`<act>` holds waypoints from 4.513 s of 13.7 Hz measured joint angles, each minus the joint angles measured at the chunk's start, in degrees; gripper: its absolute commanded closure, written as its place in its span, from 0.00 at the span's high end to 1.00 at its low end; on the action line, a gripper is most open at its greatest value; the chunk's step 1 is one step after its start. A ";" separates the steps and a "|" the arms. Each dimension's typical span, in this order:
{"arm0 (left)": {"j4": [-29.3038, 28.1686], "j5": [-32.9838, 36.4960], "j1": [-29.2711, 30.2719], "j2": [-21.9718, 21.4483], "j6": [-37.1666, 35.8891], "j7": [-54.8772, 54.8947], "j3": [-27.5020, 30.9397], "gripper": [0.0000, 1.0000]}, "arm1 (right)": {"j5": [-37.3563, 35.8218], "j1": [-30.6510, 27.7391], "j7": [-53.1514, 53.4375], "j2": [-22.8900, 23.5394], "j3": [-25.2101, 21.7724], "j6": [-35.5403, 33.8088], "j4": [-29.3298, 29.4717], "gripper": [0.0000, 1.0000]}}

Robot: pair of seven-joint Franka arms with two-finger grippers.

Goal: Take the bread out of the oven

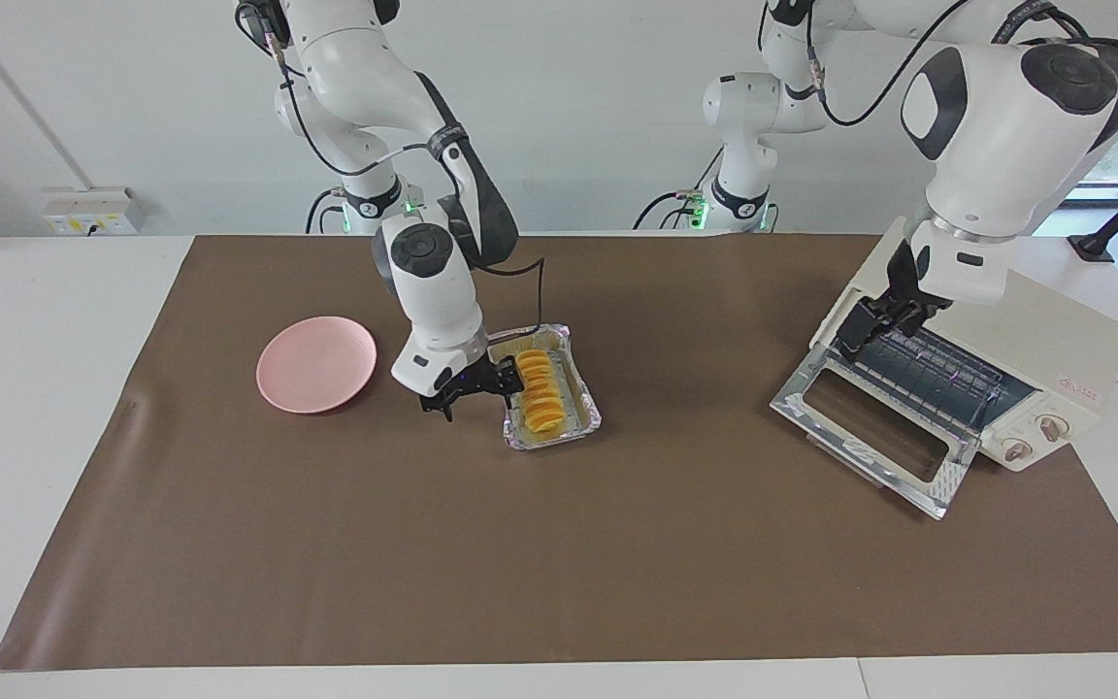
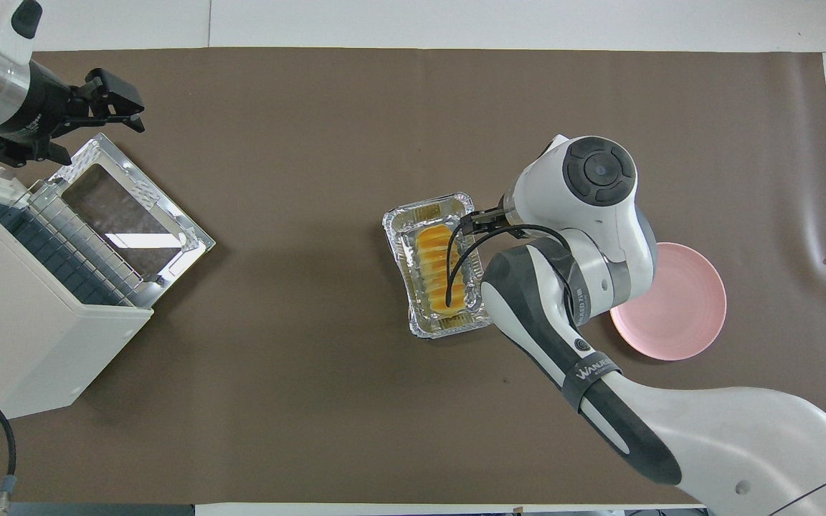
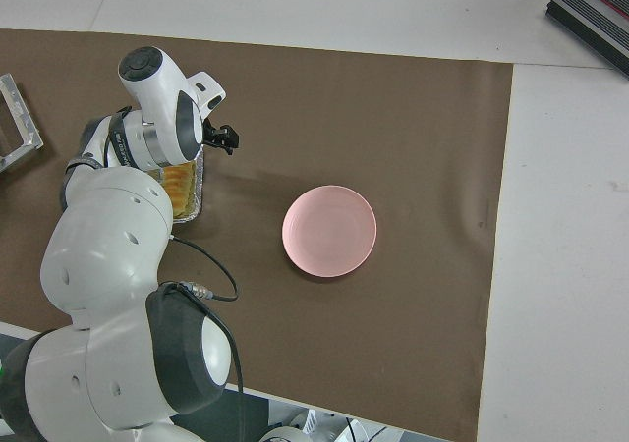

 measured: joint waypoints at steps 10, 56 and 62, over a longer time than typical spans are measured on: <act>-10.70 0.00 5.55 -9.55 -4.03 20.78 -0.77 1.00 | 0.00 1.76 1.13 1.31 0.00 4.17 -3.29 0.21; -11.28 -0.05 5.93 -9.65 -2.31 27.14 -1.25 1.00 | 2.13 -25.06 -25.16 8.64 -0.73 -4.99 17.45 1.00; -11.28 -0.05 5.93 -9.65 -2.31 27.10 -1.25 1.00 | 2.13 -21.94 -20.73 8.71 -0.71 -2.54 14.25 1.00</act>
